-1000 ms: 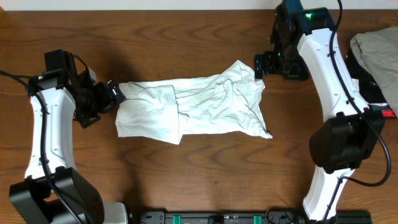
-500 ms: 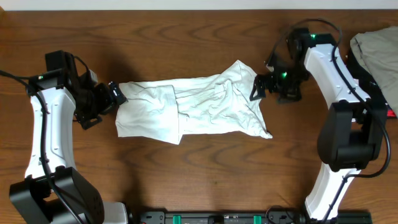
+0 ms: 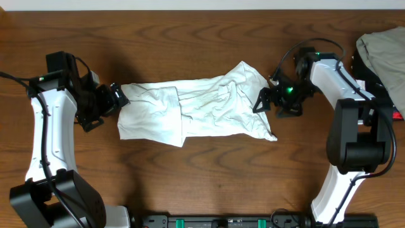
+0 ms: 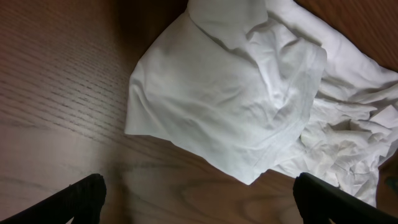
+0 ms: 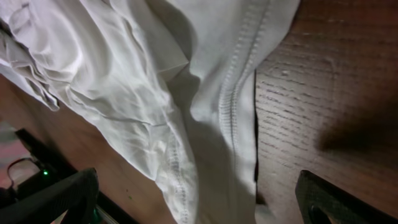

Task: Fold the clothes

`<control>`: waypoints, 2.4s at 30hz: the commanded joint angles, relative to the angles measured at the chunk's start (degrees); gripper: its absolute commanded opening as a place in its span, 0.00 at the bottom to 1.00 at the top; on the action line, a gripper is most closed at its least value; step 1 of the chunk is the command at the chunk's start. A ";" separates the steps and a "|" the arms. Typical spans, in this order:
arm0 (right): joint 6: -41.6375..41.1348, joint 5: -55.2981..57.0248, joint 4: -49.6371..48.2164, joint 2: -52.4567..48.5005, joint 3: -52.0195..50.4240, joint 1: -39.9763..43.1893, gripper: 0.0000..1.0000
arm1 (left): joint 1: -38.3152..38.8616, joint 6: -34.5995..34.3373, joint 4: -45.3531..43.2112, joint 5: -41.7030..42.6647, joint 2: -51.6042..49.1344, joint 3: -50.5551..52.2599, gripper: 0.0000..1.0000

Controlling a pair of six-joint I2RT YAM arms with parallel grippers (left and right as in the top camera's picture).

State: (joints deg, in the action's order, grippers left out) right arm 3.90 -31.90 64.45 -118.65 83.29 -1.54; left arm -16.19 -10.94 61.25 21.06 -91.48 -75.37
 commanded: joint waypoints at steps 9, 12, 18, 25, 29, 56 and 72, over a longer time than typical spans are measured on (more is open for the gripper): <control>4.57 -9.07 -4.20 0.94 -2.36 4.48 0.99 | -0.13 -0.33 0.20 0.55 -0.02 -0.74 0.98; 4.52 -9.09 -5.75 0.90 -3.28 4.48 0.99 | -0.13 -0.33 0.20 0.55 -0.02 -0.74 0.98; 4.50 -11.63 -9.51 0.87 -5.79 4.48 0.99 | -0.13 -0.33 0.20 0.55 -0.02 -0.74 0.98; 0.79 -12.76 -17.59 0.87 -11.65 4.48 0.99 | -0.13 -0.33 0.20 0.55 -0.02 -0.74 0.98; 0.79 -15.32 -19.10 0.87 -13.05 4.37 0.99 | -0.13 -0.33 0.20 0.55 -0.02 -0.74 0.98; -17.77 -12.90 -36.70 0.87 -20.57 -7.98 0.99 | -0.13 -0.35 0.20 0.55 -0.02 -0.74 0.98; -29.59 -4.28 -41.40 0.87 -20.57 -9.86 0.01 | -0.13 -0.33 0.20 0.55 -0.02 -0.74 0.98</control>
State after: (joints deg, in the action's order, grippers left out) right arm -22.65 -41.58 23.53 -116.11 63.59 -11.29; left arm -16.19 -10.94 61.28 21.06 -91.48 -75.37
